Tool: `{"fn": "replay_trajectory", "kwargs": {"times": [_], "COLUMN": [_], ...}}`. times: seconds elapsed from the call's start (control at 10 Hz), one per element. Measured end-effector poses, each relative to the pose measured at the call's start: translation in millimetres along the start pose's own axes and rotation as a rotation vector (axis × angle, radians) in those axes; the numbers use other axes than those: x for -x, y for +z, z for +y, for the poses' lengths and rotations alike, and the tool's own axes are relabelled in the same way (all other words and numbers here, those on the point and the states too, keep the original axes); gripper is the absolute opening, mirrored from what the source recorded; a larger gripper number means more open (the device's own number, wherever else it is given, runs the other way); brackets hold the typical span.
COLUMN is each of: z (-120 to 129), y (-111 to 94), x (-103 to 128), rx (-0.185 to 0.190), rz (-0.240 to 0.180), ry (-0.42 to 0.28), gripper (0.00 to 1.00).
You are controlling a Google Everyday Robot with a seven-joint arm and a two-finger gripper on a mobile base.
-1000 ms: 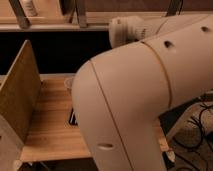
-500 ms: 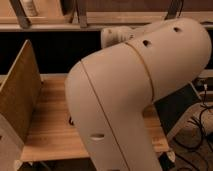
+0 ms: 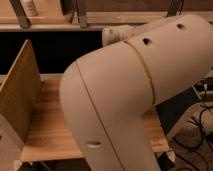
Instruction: Place the eraser in the ceramic cup
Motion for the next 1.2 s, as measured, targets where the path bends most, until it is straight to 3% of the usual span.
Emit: {"fn": "replay_trajectory", "kwargs": {"times": [0.1,0.3,0.6,0.8,1.1,1.2], "z": [0.4,0.1,-0.2,-11.9,-101.1,-120.3], "y": [0.3,3.0,3.4,5.9,18.9,22.1], "x": [-2.7,-5.2,-5.2,-5.4,1.3,4.0], "rx": [0.014,0.014,0.013,-0.019,-0.182,-0.228], "rz": [0.027,0.042,0.042,0.033,-0.028,-0.043], "ry": [0.080,0.200,0.240,0.198,-0.043,-0.100], "gripper": [0.80,0.80,0.80,0.80,0.80,0.80]}}
